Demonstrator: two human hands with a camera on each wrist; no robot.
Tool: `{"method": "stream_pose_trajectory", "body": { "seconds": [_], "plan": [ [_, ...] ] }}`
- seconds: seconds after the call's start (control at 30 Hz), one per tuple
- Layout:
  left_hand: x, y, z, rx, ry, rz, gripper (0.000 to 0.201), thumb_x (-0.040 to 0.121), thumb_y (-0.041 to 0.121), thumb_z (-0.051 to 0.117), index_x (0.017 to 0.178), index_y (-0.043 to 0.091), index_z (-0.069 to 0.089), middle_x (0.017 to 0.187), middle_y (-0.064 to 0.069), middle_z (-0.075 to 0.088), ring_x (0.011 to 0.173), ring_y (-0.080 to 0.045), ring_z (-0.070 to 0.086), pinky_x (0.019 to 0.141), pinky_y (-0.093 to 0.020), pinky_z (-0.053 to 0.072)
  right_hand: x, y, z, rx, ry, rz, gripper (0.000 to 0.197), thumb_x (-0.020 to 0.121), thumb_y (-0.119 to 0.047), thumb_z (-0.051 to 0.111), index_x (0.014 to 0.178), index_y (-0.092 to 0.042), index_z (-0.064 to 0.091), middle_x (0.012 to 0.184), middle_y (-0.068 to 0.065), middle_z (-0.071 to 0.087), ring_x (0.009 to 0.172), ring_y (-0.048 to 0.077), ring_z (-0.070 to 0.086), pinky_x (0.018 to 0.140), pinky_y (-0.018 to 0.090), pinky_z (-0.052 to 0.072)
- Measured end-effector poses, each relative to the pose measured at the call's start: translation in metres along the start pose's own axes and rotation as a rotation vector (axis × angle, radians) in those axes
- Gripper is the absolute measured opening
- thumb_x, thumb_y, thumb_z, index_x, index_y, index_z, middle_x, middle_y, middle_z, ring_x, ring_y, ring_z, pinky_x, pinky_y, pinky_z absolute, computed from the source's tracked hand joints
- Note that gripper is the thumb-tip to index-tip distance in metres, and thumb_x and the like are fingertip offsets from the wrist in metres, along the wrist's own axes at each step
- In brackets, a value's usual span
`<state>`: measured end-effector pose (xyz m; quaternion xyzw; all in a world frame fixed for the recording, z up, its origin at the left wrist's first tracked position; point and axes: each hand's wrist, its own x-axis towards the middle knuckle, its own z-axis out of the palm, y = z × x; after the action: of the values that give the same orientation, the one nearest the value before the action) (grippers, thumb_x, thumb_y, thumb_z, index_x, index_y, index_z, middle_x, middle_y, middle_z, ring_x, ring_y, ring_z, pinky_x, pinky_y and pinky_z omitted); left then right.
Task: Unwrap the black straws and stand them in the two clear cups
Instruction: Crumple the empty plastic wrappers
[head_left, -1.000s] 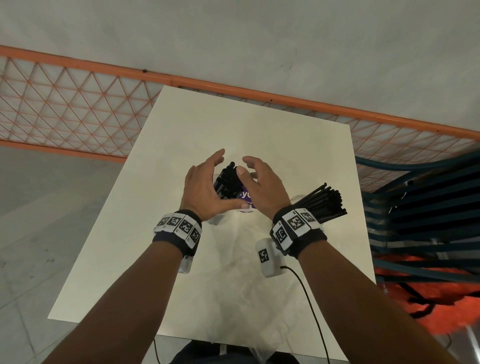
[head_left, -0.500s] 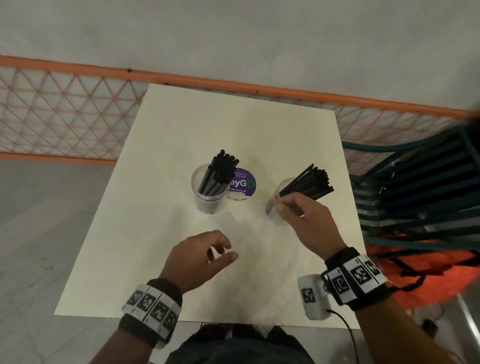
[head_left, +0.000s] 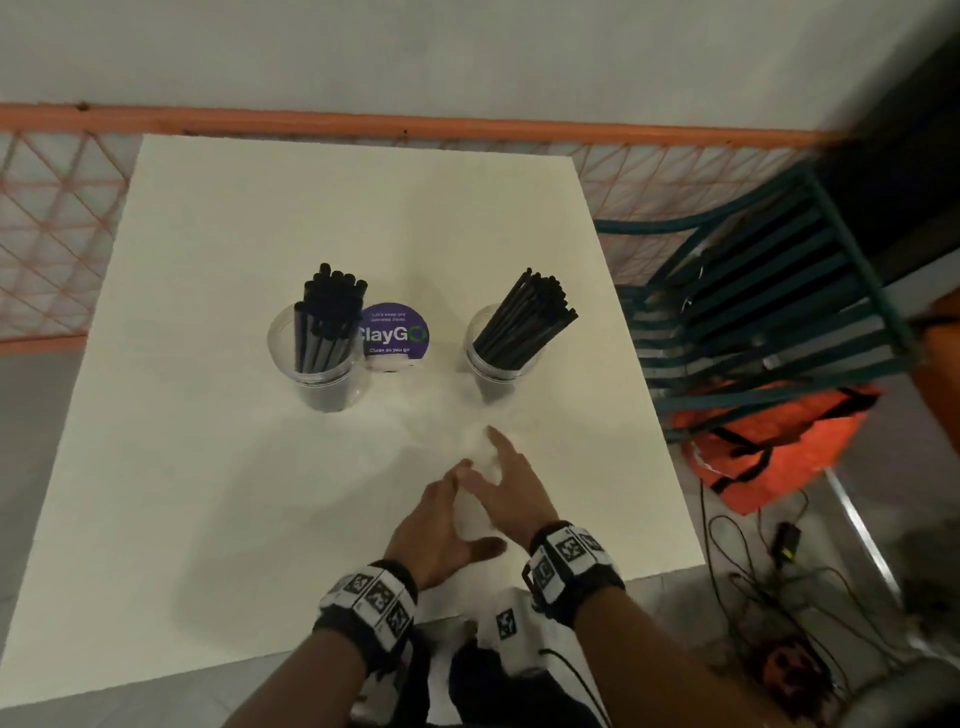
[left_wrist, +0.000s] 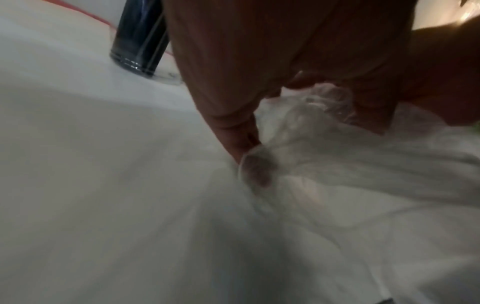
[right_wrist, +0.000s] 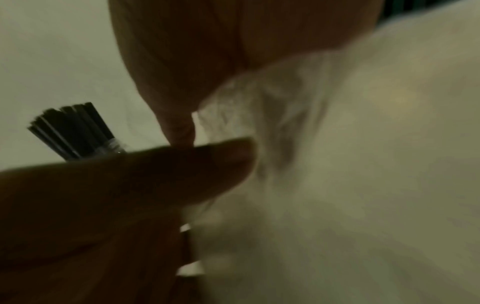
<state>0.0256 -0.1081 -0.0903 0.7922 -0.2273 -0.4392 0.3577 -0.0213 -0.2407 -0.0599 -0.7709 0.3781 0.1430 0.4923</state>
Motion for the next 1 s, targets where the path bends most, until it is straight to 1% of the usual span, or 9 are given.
{"method": "stream_pose_trajectory", "body": {
  "seconds": [0.13, 0.23, 0.33, 0.43, 0.57, 0.67, 0.77, 0.87, 1.0],
  "plan": [
    [-0.007, 0.012, 0.019, -0.110, -0.049, 0.089, 0.062, 0.076, 0.041, 0.075, 0.131, 0.023, 0.053, 0.130, 0.004, 0.064, 0.117, -0.013, 0.063, 0.099, -0.039, 0.053, -0.016, 0.006, -0.001, 0.108, 0.041, -0.092, 0.037, 0.087, -0.037, 0.057, 0.121, -0.049, 0.049, 0.127, -0.007, 0.053, 0.108, 0.013, 0.052, 0.099, 0.037, 0.045],
    [-0.014, 0.025, 0.032, -0.724, 0.038, -0.025, 0.039, 0.070, 0.028, 0.076, 0.103, 0.010, 0.063, 0.114, -0.016, 0.068, 0.106, -0.029, 0.065, 0.092, -0.041, 0.053, -0.027, 0.016, -0.020, 0.419, 0.211, -0.125, 0.030, 0.089, -0.008, 0.045, 0.080, -0.034, 0.058, 0.094, -0.003, 0.064, 0.077, 0.021, 0.060, 0.067, 0.035, 0.051],
    [-0.018, 0.052, 0.039, -1.117, -0.036, -0.245, 0.068, 0.081, 0.072, 0.061, 0.115, 0.013, 0.067, 0.126, -0.018, 0.068, 0.114, -0.037, 0.066, 0.103, -0.054, 0.048, -0.042, 0.025, -0.049, 0.691, 0.355, -0.160, 0.031, 0.093, 0.001, 0.040, 0.069, -0.018, 0.050, 0.068, -0.001, 0.050, 0.057, 0.012, 0.046, 0.053, 0.030, 0.040],
    [-0.020, 0.091, 0.050, -1.260, -0.414, -0.311, 0.072, 0.085, 0.077, 0.049, 0.120, 0.017, 0.067, 0.127, -0.005, 0.051, 0.101, -0.021, 0.054, 0.083, -0.040, 0.042, -0.061, 0.040, -0.069, 0.502, 0.380, -0.288, 0.018, 0.089, -0.015, 0.042, 0.073, -0.015, 0.052, 0.074, -0.003, 0.054, 0.066, 0.013, 0.050, 0.061, 0.042, 0.046],
    [-0.006, 0.116, 0.073, -1.116, -0.325, -0.264, 0.068, 0.061, 0.050, 0.089, 0.110, 0.009, 0.064, 0.094, -0.012, 0.064, 0.083, -0.022, 0.060, 0.078, -0.037, 0.050, -0.092, 0.090, -0.086, -0.165, 0.150, -0.449, 0.029, 0.084, -0.044, 0.048, 0.108, -0.029, 0.056, 0.108, -0.006, 0.061, 0.104, 0.019, 0.054, 0.091, 0.039, 0.045],
    [-0.008, 0.134, 0.106, -0.839, -0.174, -0.144, 0.025, 0.085, 0.030, 0.069, 0.101, 0.011, 0.066, 0.097, -0.017, 0.066, 0.084, -0.028, 0.065, 0.076, -0.040, 0.052, -0.125, 0.110, -0.103, 0.342, 0.052, -0.373, 0.022, 0.083, -0.040, 0.053, 0.104, -0.044, 0.062, 0.122, -0.003, 0.053, 0.117, 0.011, 0.051, 0.099, 0.027, 0.042],
    [-0.014, 0.144, 0.153, -0.698, -0.071, -0.006, 0.007, 0.091, 0.013, 0.058, 0.096, 0.016, 0.056, 0.092, -0.013, 0.061, 0.086, -0.029, 0.059, 0.076, -0.044, 0.051, -0.144, 0.132, -0.113, 0.855, 0.027, -0.125, 0.030, 0.092, -0.034, 0.060, 0.122, -0.029, 0.055, 0.130, 0.006, 0.058, 0.117, 0.017, 0.062, 0.093, 0.042, 0.056],
    [-0.014, 0.139, 0.189, -0.300, -0.124, 0.176, 0.018, 0.087, 0.017, 0.049, 0.103, 0.025, 0.053, 0.102, -0.005, 0.065, 0.096, -0.023, 0.063, 0.087, -0.042, 0.054, -0.146, 0.166, -0.126, 1.157, 0.041, 0.089, 0.033, 0.095, -0.022, 0.059, 0.124, -0.019, 0.044, 0.122, 0.016, 0.063, 0.105, 0.035, 0.067, 0.082, 0.057, 0.057],
    [-0.015, 0.129, 0.214, 0.083, -0.381, 0.367, 0.062, 0.083, 0.038, 0.057, 0.143, 0.033, 0.042, 0.146, 0.014, 0.044, 0.137, 0.000, 0.037, 0.114, -0.025, 0.034, -0.142, 0.224, -0.150, 1.216, 0.196, 0.219, 0.027, 0.091, 0.002, 0.045, 0.116, -0.006, 0.053, 0.099, 0.021, 0.065, 0.085, 0.035, 0.062, 0.061, 0.037, 0.052]
  ]
}}
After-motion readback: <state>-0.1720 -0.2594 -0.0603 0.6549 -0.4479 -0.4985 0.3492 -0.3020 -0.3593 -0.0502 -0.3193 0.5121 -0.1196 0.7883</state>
